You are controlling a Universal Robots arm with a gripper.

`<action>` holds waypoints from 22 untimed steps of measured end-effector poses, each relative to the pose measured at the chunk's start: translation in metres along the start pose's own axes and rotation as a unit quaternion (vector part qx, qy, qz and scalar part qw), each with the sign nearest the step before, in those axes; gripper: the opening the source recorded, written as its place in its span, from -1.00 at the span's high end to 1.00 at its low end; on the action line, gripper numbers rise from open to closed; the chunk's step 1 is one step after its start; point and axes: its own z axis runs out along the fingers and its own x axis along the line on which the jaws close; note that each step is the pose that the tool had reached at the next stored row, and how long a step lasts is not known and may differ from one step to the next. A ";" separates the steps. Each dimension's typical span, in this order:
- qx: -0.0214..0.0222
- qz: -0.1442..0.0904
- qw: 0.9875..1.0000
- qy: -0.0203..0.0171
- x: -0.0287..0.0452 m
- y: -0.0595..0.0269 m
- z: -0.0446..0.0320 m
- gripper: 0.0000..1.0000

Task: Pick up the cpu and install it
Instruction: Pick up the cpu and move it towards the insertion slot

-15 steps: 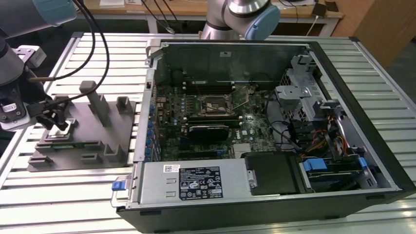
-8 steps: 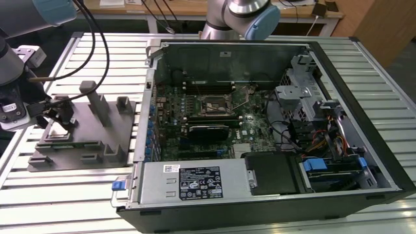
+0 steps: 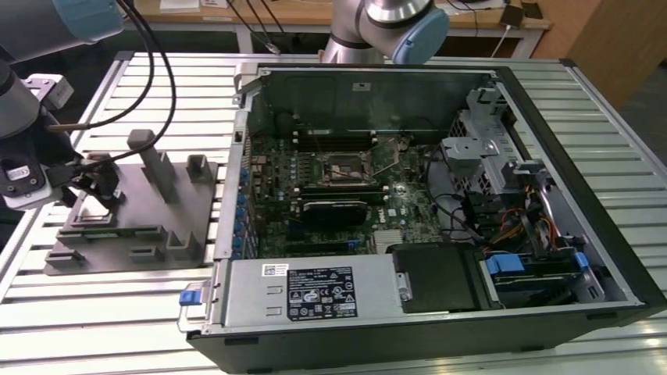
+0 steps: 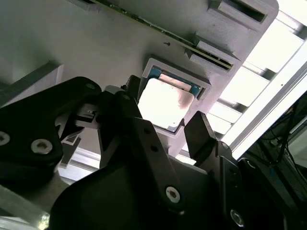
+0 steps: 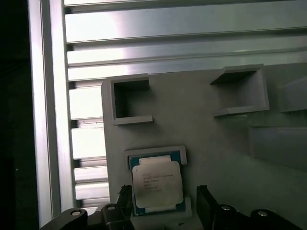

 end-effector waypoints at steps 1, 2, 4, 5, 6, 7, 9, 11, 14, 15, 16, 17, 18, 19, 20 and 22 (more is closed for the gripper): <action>0.000 -0.005 1.000 0.000 0.0000 -0.0001 0.0007 -0.29; 0.000 -0.010 1.000 0.001 0.0000 -0.0001 0.0014 -0.29; 0.000 -0.014 1.000 0.001 0.0000 -0.0002 0.0029 -0.29; 0.000 -0.014 1.000 0.001 0.0000 -0.0002 0.0039 -0.29; 0.000 -0.015 1.000 0.001 0.0001 -0.0003 0.0051 -0.29; 0.000 -0.015 1.000 0.001 0.0001 -0.0004 0.0064 -0.29; -0.001 -0.016 1.000 0.001 0.0002 -0.0005 0.0088 -0.29; -0.002 -0.017 1.000 0.002 0.0002 -0.0005 0.0099 -0.29; -0.004 -0.020 1.000 0.002 0.0002 -0.0004 0.0115 -0.29; -0.005 -0.020 1.000 0.002 0.0002 -0.0004 0.0120 -0.29; -0.005 -0.021 1.000 0.002 0.0002 -0.0004 0.0125 -0.29; -0.006 -0.021 1.000 0.002 0.0002 -0.0004 0.0128 -0.29; -0.007 -0.022 1.000 0.002 0.0002 -0.0004 0.0132 -0.29; -0.009 -0.022 1.000 0.002 0.0002 -0.0004 0.0135 -0.29; -0.010 -0.022 1.000 0.002 0.0002 -0.0005 0.0139 -0.29; -0.012 -0.023 1.000 0.002 0.0003 -0.0004 0.0150 -0.29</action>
